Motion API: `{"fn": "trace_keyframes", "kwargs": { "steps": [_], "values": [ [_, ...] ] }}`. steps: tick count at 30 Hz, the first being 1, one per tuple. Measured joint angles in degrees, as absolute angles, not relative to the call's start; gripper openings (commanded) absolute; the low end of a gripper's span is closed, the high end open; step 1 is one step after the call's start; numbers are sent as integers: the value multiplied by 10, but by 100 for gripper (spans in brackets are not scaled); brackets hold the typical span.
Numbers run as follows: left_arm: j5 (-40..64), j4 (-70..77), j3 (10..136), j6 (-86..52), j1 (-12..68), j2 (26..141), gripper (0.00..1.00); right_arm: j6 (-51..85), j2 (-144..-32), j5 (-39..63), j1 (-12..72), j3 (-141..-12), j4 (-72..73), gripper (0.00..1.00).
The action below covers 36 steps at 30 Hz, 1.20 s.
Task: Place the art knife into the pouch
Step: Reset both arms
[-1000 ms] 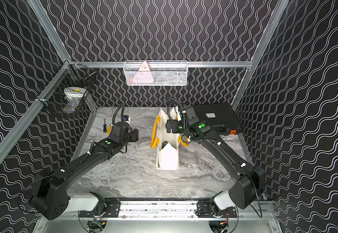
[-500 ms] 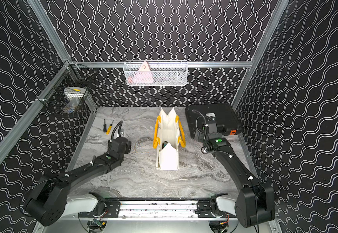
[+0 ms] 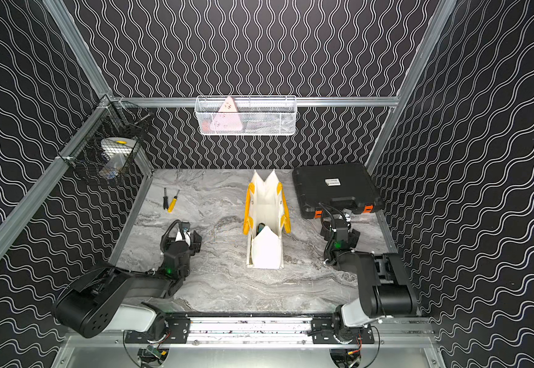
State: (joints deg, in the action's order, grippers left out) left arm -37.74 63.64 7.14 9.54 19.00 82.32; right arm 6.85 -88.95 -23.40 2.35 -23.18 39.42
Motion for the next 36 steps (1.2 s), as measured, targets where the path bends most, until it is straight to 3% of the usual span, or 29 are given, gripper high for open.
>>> {"fn": "trace_keyframes", "kwargs": {
  "steps": [9, 16, 29, 36],
  "values": [
    [-235, 810, 81, 88, 141, 984, 98, 60, -955, -182, 14, -216, 530, 100],
    [-170, 803, 111, 86, 122, 974, 98, 60, -952, -175, 9, -223, 544, 100],
    [-148, 780, 118, 82, 115, 969, 98, 60, -956, -175, 9, -222, 556, 100],
    [-116, 681, 183, 57, 74, 950, 98, 60, -956, -175, 9, -222, 556, 100]
  ]
}}
